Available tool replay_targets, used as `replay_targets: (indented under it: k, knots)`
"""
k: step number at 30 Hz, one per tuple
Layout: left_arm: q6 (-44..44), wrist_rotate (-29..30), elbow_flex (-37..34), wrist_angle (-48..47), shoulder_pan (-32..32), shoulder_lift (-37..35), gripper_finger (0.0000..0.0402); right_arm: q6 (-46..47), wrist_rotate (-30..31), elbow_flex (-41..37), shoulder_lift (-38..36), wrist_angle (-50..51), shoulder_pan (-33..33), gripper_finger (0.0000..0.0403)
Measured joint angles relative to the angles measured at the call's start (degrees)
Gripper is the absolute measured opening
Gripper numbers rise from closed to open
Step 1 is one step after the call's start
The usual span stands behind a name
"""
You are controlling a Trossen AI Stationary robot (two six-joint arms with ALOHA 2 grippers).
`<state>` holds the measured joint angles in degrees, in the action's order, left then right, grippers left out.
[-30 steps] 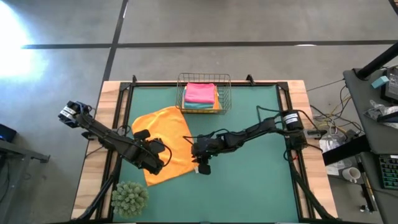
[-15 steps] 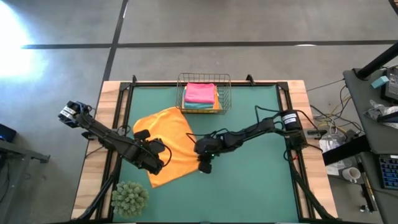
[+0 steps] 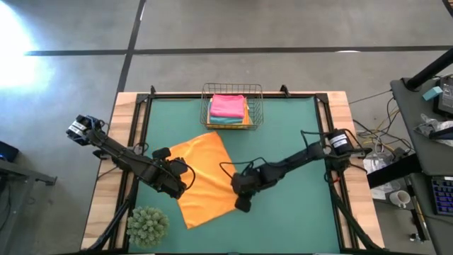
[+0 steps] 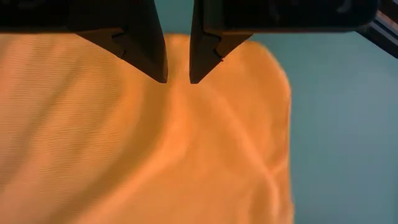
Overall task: Fold microfiber towels
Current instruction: Fold the yellow microfiber cloth
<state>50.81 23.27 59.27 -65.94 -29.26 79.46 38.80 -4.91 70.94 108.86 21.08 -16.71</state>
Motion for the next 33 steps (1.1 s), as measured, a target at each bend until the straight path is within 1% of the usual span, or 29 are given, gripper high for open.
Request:
replay_targets:
  k: [4, 8, 14, 19, 21, 25, 30, 33]
  knots:
    - [1.42, -0.21, 0.0, 1.97, 0.0, 0.0, 0.0054, 4.69, -0.5, 0.0, 0.0, -0.57, -3.8, 0.0058]
    - [1.39, -0.74, -0.08, 7.08, -0.07, 0.0, 0.0054, 4.8, -1.24, -0.11, 0.06, -2.63, -6.48, 0.0059]
    - [1.35, -1.22, -0.74, 15.59, -0.07, 0.0, 0.0054, -1.65, -3.73, -0.24, 0.38, -9.5, -8.07, 0.0059]
    - [1.35, -2.37, -0.81, 19.2, -0.04, 0.0, 0.0054, -4.79, -3.5, -0.17, -1.48, -8.99, -8.26, 0.0059]
    - [1.31, -3.89, -0.81, 20.38, -0.04, 0.0, 0.0058, -5.33, -3.43, -0.17, -3.19, -9.05, -8.35, 0.0059]
    - [1.33, -6.72, -0.81, 21.57, -0.04, 0.0, 0.0084, -6.68, -2.45, -0.12, -8.03, -6.51, -8.93, 0.0059]
    - [1.71, -7.95, -0.85, 22.15, -0.04, 0.02, 0.0142, -9.69, 2.68, -0.44, -14.68, 0.65, -10.23, 0.0059]
    - [6.14, -11.37, -0.9, 23.62, 0.0, 0.02, 0.0174, -11.54, 5.04, -0.73, -18.5, 4.04, -11.37, 0.0059]
